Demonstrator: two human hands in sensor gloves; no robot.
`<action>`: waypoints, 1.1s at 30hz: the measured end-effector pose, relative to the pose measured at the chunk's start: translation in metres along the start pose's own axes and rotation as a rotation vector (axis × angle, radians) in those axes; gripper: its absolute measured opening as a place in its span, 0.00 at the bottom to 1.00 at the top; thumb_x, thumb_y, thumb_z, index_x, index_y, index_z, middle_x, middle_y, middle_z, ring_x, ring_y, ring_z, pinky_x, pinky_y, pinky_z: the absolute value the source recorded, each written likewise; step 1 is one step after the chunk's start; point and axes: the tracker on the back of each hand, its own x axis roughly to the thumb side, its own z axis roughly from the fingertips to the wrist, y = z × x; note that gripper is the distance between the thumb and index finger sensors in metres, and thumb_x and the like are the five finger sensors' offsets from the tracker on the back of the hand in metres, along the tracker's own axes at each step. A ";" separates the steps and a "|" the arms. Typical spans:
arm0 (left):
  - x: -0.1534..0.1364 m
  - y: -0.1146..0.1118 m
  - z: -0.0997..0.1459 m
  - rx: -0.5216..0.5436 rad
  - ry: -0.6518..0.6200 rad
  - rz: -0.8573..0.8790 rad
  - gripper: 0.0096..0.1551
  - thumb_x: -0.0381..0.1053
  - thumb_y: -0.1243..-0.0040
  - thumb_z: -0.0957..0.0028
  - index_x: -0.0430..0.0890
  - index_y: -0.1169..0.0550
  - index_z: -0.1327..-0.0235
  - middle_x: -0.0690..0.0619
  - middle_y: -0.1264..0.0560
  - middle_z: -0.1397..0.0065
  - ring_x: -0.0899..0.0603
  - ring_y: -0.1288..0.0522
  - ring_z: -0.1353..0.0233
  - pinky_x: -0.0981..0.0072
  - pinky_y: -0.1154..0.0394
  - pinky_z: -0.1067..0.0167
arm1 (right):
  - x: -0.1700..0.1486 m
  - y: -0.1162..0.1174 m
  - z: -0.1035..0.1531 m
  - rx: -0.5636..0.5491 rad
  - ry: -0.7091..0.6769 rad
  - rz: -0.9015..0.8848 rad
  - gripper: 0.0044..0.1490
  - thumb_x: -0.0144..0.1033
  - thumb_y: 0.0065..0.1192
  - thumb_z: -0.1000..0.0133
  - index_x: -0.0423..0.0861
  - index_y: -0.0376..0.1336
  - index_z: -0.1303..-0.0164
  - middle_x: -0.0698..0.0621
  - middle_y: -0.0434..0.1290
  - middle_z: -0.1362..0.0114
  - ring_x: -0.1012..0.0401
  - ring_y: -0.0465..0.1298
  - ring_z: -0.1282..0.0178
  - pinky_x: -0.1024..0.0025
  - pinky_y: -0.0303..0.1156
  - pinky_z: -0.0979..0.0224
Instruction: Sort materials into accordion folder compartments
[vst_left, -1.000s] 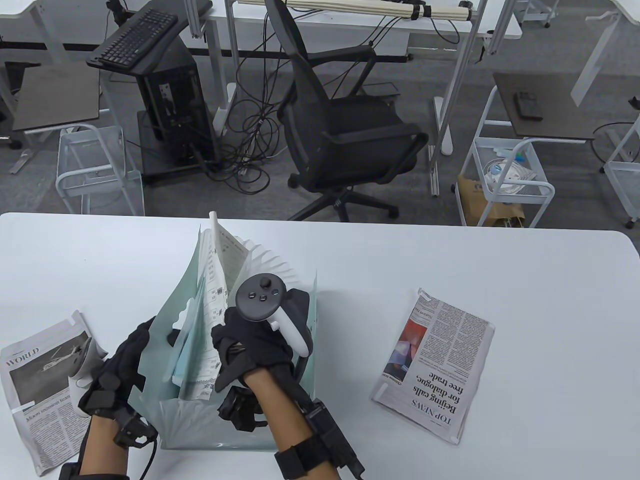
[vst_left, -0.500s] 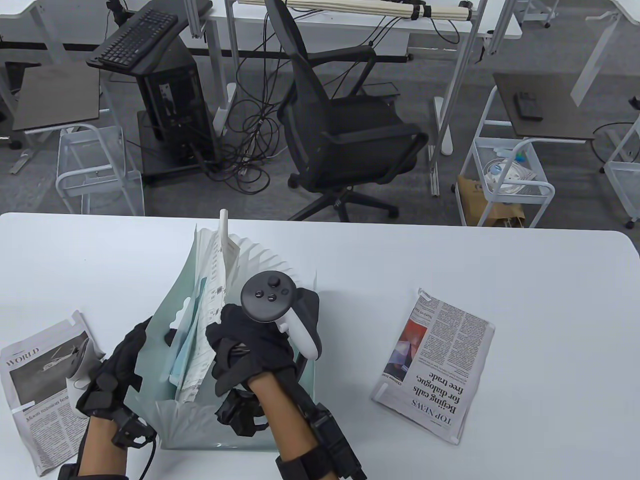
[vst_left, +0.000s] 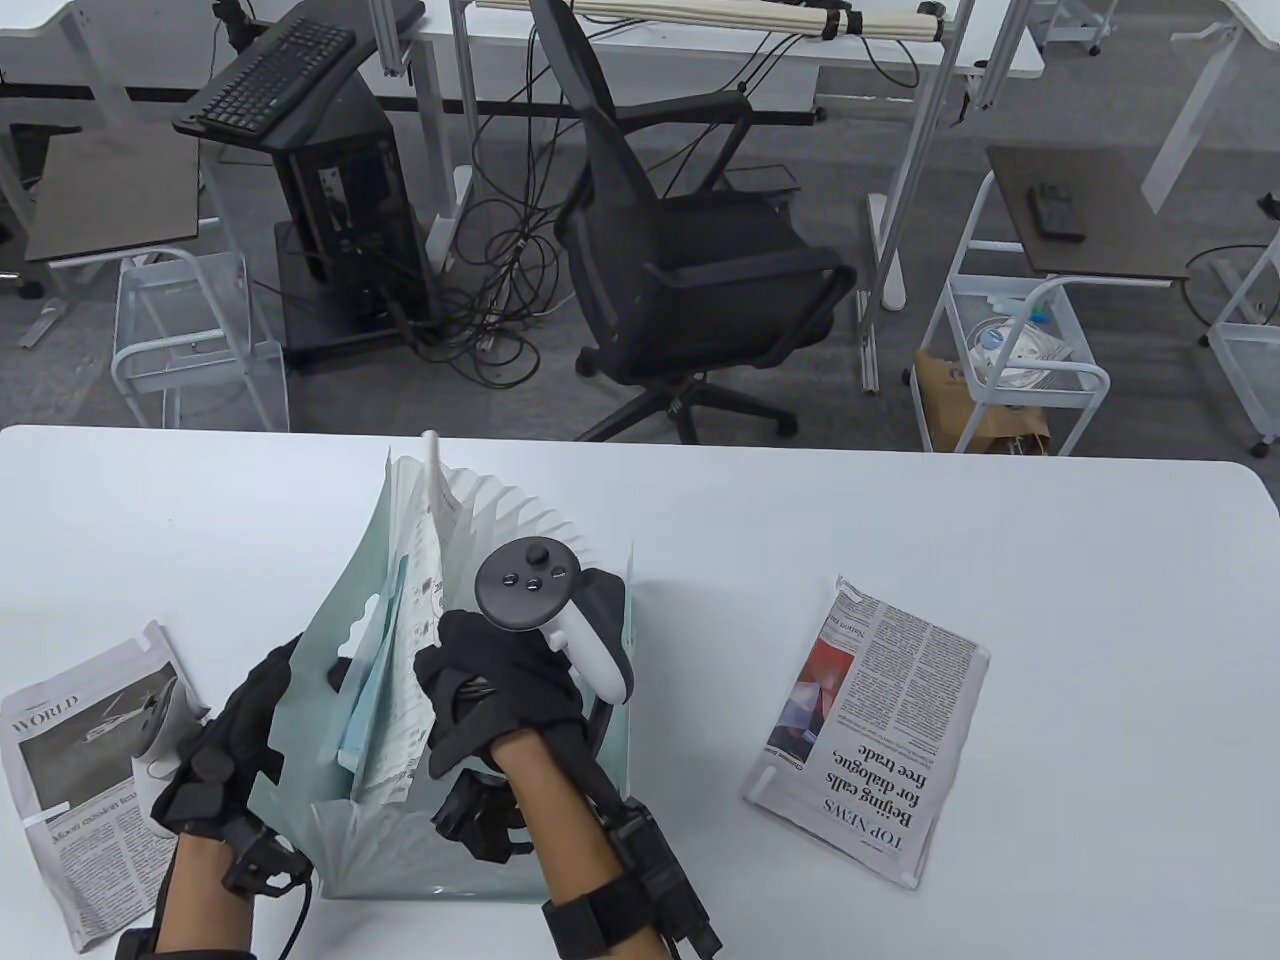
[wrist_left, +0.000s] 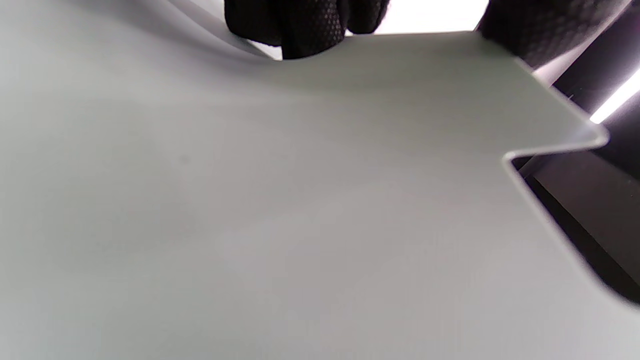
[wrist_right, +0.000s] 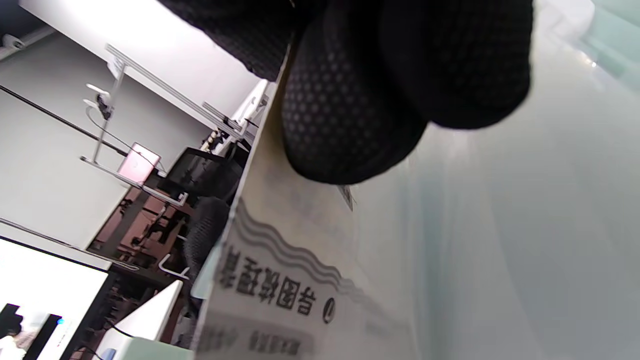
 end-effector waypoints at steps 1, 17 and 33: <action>0.000 0.000 0.000 0.001 0.000 -0.002 0.49 0.73 0.41 0.47 0.54 0.46 0.21 0.48 0.29 0.27 0.40 0.45 0.16 0.29 0.57 0.27 | -0.001 0.003 -0.002 0.004 0.010 0.012 0.27 0.25 0.57 0.29 0.25 0.58 0.26 0.30 0.75 0.46 0.51 0.83 0.67 0.62 0.80 0.61; 0.000 0.001 -0.001 0.000 0.007 -0.014 0.49 0.73 0.41 0.47 0.54 0.46 0.21 0.47 0.29 0.27 0.40 0.45 0.16 0.29 0.57 0.27 | -0.007 0.011 -0.012 -0.011 0.038 0.075 0.29 0.25 0.60 0.30 0.21 0.58 0.29 0.31 0.77 0.50 0.54 0.84 0.71 0.65 0.81 0.65; -0.004 -0.002 -0.006 -0.012 0.026 -0.030 0.49 0.73 0.41 0.47 0.54 0.46 0.21 0.48 0.29 0.27 0.40 0.44 0.16 0.31 0.57 0.27 | -0.006 0.022 0.005 -0.123 -0.051 0.281 0.28 0.46 0.56 0.29 0.34 0.67 0.35 0.37 0.79 0.52 0.54 0.82 0.72 0.62 0.79 0.65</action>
